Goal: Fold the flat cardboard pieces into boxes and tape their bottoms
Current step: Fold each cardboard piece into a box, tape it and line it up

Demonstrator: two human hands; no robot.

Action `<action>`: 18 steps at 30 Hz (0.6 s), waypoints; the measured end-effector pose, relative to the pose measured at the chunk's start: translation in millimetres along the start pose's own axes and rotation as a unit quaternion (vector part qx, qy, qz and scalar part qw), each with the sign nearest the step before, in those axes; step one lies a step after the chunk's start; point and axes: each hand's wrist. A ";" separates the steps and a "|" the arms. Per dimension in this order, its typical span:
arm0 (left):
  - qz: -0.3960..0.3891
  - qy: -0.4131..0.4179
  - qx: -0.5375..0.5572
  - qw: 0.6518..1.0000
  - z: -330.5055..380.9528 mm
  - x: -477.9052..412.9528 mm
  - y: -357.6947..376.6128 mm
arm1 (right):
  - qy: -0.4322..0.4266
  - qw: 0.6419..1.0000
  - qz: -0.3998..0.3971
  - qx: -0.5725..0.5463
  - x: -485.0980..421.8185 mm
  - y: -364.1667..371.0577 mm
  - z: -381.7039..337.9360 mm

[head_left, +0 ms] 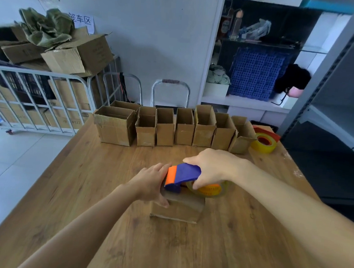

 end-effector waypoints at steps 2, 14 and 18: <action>-0.006 0.011 -0.021 1.000 -5.1 -2.1 -1.7 | 0.004 1.000 0.010 -0.022 9.0 -1.4 4.4; -0.005 0.030 -0.055 0.998 -17.4 1.9 -8.3 | 0.052 0.995 0.021 -0.078 76.3 26.9 47.6; -0.014 0.032 -0.067 0.997 -14.5 0.7 -8.3 | 0.056 0.996 0.013 -0.070 87.4 32.1 56.6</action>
Point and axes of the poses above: each hand's wrist, its own x-axis away from the middle knuckle, its own y-axis out of the palm, z = x × y, and after that the axes turned 5 degrees about -y, right-handed
